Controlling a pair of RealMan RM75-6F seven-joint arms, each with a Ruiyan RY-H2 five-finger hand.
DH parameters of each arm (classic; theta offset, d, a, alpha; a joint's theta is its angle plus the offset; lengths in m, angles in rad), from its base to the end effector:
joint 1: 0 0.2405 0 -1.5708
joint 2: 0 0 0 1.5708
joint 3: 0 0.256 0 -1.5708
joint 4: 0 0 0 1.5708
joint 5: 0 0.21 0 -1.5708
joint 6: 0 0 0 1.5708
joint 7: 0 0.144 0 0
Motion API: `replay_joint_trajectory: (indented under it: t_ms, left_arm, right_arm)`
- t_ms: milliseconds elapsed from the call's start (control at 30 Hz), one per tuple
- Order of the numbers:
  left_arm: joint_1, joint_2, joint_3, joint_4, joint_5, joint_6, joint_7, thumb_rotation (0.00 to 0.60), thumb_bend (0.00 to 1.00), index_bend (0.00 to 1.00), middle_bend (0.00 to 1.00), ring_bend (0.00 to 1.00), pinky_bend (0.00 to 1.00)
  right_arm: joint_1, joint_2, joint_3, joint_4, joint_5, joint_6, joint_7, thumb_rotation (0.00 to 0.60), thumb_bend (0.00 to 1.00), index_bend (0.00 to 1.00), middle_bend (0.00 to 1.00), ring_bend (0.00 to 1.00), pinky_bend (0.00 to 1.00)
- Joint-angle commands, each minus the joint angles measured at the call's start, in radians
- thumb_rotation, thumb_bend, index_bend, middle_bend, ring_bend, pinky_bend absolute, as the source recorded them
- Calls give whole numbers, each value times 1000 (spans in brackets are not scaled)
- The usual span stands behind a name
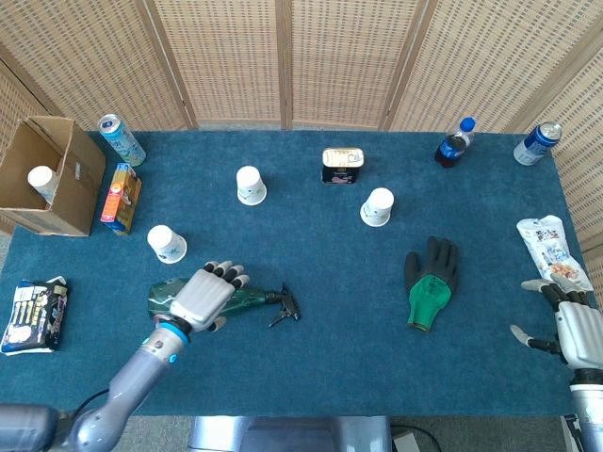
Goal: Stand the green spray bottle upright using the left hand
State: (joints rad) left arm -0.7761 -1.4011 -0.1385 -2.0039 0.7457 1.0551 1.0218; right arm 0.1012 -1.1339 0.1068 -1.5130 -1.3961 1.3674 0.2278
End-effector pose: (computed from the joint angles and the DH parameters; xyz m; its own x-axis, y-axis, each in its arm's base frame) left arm -0.1021 0.2750 0.0028 0.6971 0.3164 0.6434 0.7030 -0.4777 -0.5268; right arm -0.3419 -0.1989 0.1647 0.2357 -0.0269 0.9715 -0.9665 0.0982 0.2372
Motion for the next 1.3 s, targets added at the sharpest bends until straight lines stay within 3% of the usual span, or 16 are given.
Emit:
replay_joint_trajectory:
  t_ms: [33, 300, 633, 833, 1000, 1067, 1133, 1300]
  left_arm:
    - [-51, -58, -4, 55, -60, 18, 24, 600, 309, 179, 170, 160, 204]
    - [-146, -149, 4, 144, -157, 32, 76, 600, 308, 175, 169, 160, 205]
    - [-200, -186, 32, 192, -201, 24, 56, 600, 308, 204, 192, 175, 224]
    - [-212, -197, 59, 212, -174, 53, 52, 600, 309, 358, 310, 327, 267]
    - [-217, -210, 63, 228, -158, 74, 39, 600, 320, 524, 498, 524, 334]
    - [-218, -215, 66, 235, -147, 83, 36, 600, 331, 557, 549, 586, 449]
    - [-219, -216, 69, 239, -147, 84, 34, 600, 337, 572, 568, 610, 563]
    - [-217, -212, 66, 251, -125, 81, 2, 600, 336, 577, 570, 612, 558]
  right_arm:
    - [0, 1, 0, 2, 0, 0, 5, 600, 212, 285, 294, 118, 156]
    - [-11, 2, 1, 16, 1, 14, 36, 600, 212, 280, 294, 119, 157]
    - [-24, 2, 1, 29, 5, 29, 57, 600, 212, 278, 294, 119, 157]
    - [-32, 2, 7, 35, 1, 47, 79, 600, 212, 278, 294, 119, 156]
    - [-37, 0, 11, 39, -2, 62, 90, 600, 209, 277, 294, 119, 157]
    - [-39, 0, 12, 38, -3, 64, 95, 600, 209, 278, 294, 119, 157]
    - [-39, 1, 12, 38, -4, 65, 101, 600, 209, 278, 294, 119, 157]
    - [-42, 0, 17, 41, -3, 73, 106, 600, 207, 278, 295, 119, 157]
